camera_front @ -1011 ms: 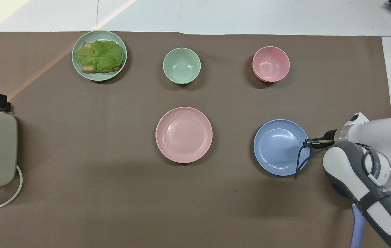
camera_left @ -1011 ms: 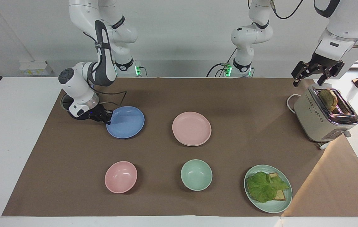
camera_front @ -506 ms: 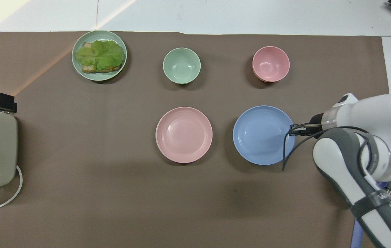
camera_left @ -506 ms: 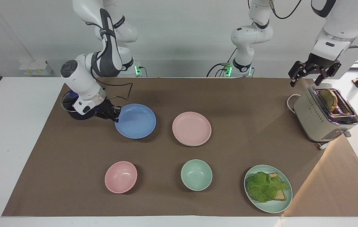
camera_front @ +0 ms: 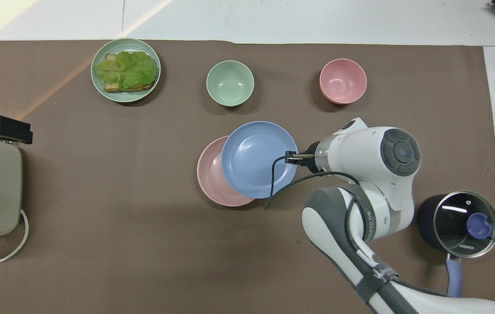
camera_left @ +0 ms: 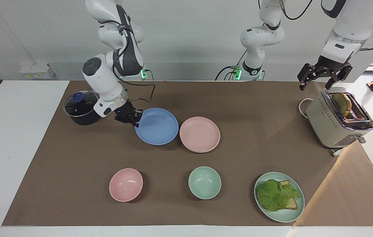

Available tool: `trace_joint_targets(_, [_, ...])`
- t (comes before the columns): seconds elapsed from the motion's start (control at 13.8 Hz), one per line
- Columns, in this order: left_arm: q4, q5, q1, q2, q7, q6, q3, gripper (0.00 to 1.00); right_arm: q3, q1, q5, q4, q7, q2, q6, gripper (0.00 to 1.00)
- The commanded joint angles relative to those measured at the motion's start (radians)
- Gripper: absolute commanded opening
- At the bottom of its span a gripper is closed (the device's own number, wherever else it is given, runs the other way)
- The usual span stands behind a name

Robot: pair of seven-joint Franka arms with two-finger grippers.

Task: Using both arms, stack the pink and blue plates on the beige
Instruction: 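Carry the blue plate with the right gripper onto the pink plate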

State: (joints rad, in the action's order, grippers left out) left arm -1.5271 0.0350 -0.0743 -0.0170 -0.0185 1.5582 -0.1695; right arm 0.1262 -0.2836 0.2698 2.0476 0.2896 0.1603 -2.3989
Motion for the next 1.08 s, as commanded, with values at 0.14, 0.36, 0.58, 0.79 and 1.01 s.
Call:
trace_joint_targets(0.14, [-0.010, 0.005, 0.097, -0.018, 0.006, -0.010, 0.119, 1.00, -0.004, -0.066, 0.009, -0.030, 0.043, 0.048, -0.008, 0.00])
trace_joint_targets(0.36, [-0.010, 0.005, 0.097, -0.017, 0.006, -0.009, 0.119, 1.00, -0.004, -0.074, 0.008, -0.024, 0.040, 0.087, -0.043, 0.00])
trace_joint_targets(0.58, [-0.010, 0.005, 0.087, -0.017, 0.006, -0.009, 0.119, 1.00, -0.004, -0.074, 0.008, -0.017, 0.036, 0.090, -0.051, 0.01])
trace_joint_targets(0.79, [-0.010, 0.005, 0.058, -0.017, 0.005, -0.009, 0.119, 1.00, -0.002, -0.075, 0.008, -0.018, 0.045, 0.088, -0.043, 0.79])
trace_joint_targets(1.01, [-0.010, 0.005, 0.057, -0.017, 0.005, -0.009, 0.119, 1.00, -0.002, -0.075, 0.008, -0.023, 0.052, 0.085, -0.042, 1.00])
